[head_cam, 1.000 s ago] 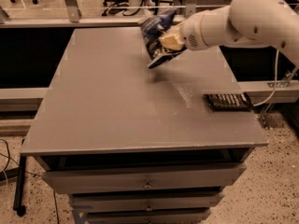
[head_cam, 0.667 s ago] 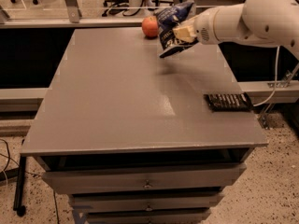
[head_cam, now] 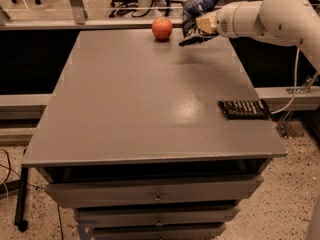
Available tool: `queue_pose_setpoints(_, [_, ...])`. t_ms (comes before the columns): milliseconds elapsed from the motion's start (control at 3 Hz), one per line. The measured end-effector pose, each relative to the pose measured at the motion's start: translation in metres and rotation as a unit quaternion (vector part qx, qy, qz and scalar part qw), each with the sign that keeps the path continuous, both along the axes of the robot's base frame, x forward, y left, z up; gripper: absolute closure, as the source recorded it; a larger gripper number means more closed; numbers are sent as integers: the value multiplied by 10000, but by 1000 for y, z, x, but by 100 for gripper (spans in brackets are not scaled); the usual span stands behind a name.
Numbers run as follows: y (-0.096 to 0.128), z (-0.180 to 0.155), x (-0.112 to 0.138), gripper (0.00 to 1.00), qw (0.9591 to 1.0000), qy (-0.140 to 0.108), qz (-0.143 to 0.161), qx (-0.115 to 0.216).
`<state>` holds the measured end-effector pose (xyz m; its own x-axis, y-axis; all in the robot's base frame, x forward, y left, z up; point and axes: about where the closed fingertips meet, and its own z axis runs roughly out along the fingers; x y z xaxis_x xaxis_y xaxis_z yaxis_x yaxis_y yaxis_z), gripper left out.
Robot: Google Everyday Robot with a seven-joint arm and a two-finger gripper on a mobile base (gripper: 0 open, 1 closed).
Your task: Move blue chip bag near apple
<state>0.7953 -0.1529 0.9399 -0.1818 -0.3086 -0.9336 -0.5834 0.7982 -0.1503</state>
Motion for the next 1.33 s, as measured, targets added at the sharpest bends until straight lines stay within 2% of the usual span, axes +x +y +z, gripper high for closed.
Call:
queue_pose_setpoints(333, [-5, -7, 29, 100, 9997, 75, -191, 143])
queue_pose_setpoints(667, [-7, -21, 45, 100, 9985, 228, -296, 400])
queue_pose_setpoints(1000, [-2, -34, 54, 86, 9963, 442, -271, 681])
queue_pose_setpoints(1333, [8, -43, 62, 61, 9942, 608, -150, 878])
